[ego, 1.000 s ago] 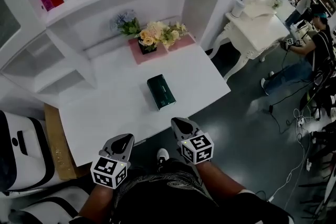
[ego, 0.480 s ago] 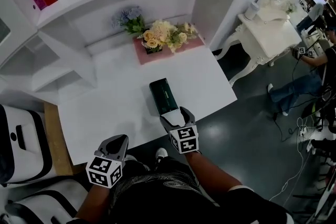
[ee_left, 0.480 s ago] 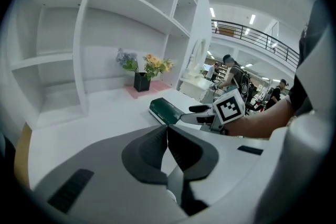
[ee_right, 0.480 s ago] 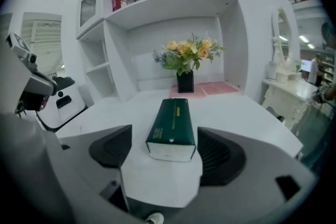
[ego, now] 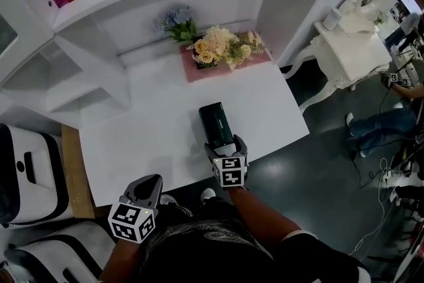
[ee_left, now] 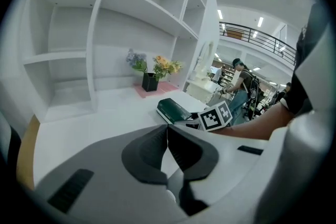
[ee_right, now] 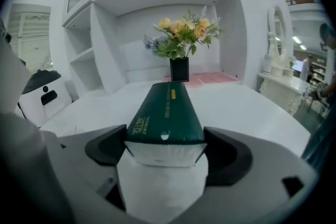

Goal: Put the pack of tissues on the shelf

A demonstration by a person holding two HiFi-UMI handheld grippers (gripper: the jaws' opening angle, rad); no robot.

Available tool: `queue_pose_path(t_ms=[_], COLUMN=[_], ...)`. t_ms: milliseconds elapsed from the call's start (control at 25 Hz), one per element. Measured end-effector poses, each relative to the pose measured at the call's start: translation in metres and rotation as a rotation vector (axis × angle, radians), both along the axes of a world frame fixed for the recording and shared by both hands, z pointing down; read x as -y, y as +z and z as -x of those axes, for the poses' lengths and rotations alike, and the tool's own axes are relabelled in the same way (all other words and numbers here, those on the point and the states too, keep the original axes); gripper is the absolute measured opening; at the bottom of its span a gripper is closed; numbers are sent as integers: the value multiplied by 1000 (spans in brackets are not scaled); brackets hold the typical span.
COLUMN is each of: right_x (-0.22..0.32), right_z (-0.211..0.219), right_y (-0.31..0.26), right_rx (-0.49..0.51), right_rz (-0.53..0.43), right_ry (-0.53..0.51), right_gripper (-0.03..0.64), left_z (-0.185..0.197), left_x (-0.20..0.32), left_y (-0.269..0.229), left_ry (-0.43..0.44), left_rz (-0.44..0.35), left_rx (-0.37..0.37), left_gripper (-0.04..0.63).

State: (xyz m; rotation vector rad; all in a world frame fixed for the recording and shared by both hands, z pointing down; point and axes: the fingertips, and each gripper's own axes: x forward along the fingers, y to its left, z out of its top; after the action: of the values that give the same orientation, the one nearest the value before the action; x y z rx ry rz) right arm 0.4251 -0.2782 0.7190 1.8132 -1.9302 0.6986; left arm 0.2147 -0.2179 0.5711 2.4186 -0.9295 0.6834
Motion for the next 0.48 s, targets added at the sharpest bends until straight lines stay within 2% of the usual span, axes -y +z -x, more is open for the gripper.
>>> queue_pose_path(t_ms=[200, 360, 480], right_x=[4, 6, 9], right_z=[0, 1, -1], right_y=[11, 19, 20], right_rx=[-103, -81, -102], right_rz=[-9, 0, 12], right_ry=[-30, -43, -51], right_gripper=[449, 451, 449], left_z=[14, 24, 25], left_x=[1, 4, 5], left_y=[1, 0, -2], left_ry=[-39, -64, -72], left_rz=[2, -6, -15], left_rx=[14, 18, 13], left_gripper=[15, 15, 15])
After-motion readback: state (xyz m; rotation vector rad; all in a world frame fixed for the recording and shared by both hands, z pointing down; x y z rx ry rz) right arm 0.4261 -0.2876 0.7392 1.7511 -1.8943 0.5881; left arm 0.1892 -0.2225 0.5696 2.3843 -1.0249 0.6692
